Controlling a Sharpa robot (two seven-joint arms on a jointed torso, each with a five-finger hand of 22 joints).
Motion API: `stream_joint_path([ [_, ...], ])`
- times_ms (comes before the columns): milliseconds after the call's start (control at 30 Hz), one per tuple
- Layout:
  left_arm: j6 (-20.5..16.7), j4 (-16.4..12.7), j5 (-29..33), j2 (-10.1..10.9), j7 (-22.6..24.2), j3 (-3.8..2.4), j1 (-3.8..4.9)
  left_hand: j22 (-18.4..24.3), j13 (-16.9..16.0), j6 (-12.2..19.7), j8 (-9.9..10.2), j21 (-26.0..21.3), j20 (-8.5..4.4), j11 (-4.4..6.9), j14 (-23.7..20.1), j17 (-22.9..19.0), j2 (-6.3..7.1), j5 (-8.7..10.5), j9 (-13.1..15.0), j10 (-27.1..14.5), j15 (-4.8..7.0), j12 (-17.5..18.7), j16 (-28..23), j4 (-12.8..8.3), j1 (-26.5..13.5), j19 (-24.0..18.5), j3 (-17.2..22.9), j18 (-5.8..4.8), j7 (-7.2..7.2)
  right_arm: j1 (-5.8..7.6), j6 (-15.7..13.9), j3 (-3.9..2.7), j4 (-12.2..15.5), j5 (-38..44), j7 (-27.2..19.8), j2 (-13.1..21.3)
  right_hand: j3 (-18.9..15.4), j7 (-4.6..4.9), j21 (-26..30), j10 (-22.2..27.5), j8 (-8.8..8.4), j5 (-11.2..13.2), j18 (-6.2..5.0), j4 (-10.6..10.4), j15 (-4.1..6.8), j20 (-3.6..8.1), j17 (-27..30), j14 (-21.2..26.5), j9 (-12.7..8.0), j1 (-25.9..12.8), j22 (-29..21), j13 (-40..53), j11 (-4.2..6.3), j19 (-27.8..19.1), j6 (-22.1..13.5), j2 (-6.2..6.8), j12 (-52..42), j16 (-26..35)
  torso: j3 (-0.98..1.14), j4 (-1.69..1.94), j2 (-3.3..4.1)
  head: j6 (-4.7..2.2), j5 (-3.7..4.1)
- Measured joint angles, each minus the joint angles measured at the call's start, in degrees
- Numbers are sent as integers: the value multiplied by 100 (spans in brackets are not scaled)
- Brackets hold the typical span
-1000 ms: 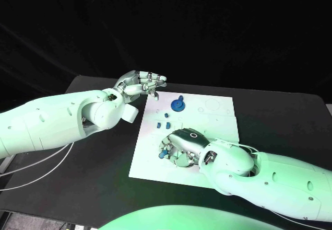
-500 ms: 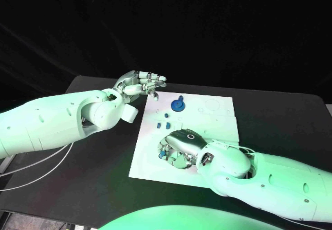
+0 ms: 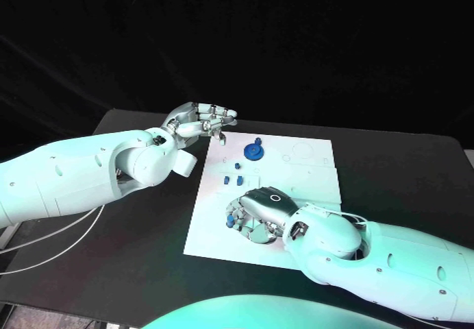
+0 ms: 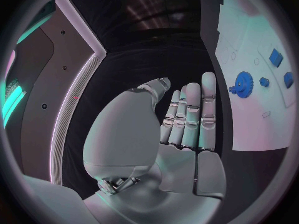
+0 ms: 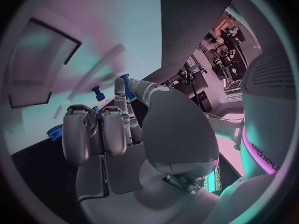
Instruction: Assemble the parts on the task board
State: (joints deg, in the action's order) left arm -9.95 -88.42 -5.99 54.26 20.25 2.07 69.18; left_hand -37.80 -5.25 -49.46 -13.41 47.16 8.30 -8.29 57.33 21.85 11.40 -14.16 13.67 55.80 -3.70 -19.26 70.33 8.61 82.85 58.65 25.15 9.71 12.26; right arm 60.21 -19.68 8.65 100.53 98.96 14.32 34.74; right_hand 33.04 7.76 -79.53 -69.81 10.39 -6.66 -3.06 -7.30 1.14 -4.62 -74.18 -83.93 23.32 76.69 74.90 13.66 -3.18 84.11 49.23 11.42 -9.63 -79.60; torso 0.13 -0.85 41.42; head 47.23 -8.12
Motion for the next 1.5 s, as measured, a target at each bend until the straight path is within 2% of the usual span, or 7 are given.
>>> stream_joint_path([
  [200, 4, 1, 0, 4, -5, 0, 0, 0, 0, 0, 0, 0, 0, 0, 0, 0, 0, 0, 0, 0, 0, 0, 0, 0, 0, 0, 0, 0, 0, -5, -305, -15, 195, -26, -40, 205, -62, -76, 0, 18, -212, 94, 1, 0, 0, 0, -24, 0, -91, -103, 5, 62, 18, 0, -355, 153, 0, -23, 2, -2, -1, -15, -2],
  [400, 8, 5, 0, 7, -7, 2, 0, 0, 1, 0, 0, 0, 0, 0, 0, 0, 0, 0, 0, 0, 0, 0, 0, 0, 0, 0, 0, 0, 0, 25, -689, -61, 419, -194, -173, 503, -201, -58, -68, -47, -217, 41, 0, -42, 25, 21, -72, -18, -90, -155, 4, 147, 81, -21, -322, 205, -26, -68, 2, -5, -5, -57, 25],
  [500, 10, 6, 0, 7, -8, 5, 0, 1, 1, 0, 0, 0, 0, 0, 0, 0, 0, 0, 0, 0, 0, -7, 0, 0, 0, 0, 0, 0, 0, 94, -885, -89, 529, -397, -288, 689, -224, -16, -114, -171, -102, -3, 13, -19, 43, 21, -77, 0, -47, -133, 4, 249, 57, -21, -94, 227, -139, -85, 1, -5, -8, -89, 51],
  [567, 12, 7, 0, 6, -8, 7, 0, 8, 1, 0, 0, 0, 0, 0, 0, -6, 0, 0, 0, 0, 0, -26, 0, 0, 0, 0, 0, 0, 0, 161, -1010, -100, 584, -598, -391, 823, -257, -4, -141, -238, 16, -37, 91, -17, 43, 21, -77, 0, -8, -111, 4, 365, 10, -21, 133, 221, -255, -107, 0, -6, -8, -116, 74],
  [733, 15, 10, 0, 5, -9, 13, -1, 8, 1, 0, 0, 0, 0, 0, 0, -6, 0, 0, 0, 0, 0, -26, 0, 0, 0, 0, 0, 0, 0, 307, -1224, -120, 653, -1125, -641, 1116, -312, 42, -279, -300, 169, -88, 92, 5, 42, 21, -77, 0, 33, -64, 4, 605, 11, -21, 447, 173, -488, -185, -1, -9, -8, -181, 119],
  [1100, 26, 18, 0, 4, -9, 22, -1, 8, -5, 0, 0, 0, 0, 0, 0, -6, 0, 0, 0, 0, 0, -26, 0, 0, 0, 0, 0, 0, 0, 573, -1414, -144, 657, -2365, -1033, 1636, -470, -17, -378, -49, 401, -145, 92, -11, 42, 42, -76, 0, 147, -41, 3, 2046, 94, 0, 522, 150, -1776, -223, 3, -8, -1, -289, 217],
  [1500, 37, 24, 0, 5, -5, 39, -1, 7, -5, 0, 0, 0, 0, 0, 0, -5, 0, 0, 0, 0, 0, -26, 0, 0, 0, 0, 0, 0, 0, 687, -1423, -150, 469, -2848, -1124, 1781, -493, -38, -417, 31, 446, -145, 92, -34, 42, 42, -75, 0, 186, -42, 2, 2379, 92, 1, 499, 149, -2020, -245, 8, -3, 5, -377, 283],
])
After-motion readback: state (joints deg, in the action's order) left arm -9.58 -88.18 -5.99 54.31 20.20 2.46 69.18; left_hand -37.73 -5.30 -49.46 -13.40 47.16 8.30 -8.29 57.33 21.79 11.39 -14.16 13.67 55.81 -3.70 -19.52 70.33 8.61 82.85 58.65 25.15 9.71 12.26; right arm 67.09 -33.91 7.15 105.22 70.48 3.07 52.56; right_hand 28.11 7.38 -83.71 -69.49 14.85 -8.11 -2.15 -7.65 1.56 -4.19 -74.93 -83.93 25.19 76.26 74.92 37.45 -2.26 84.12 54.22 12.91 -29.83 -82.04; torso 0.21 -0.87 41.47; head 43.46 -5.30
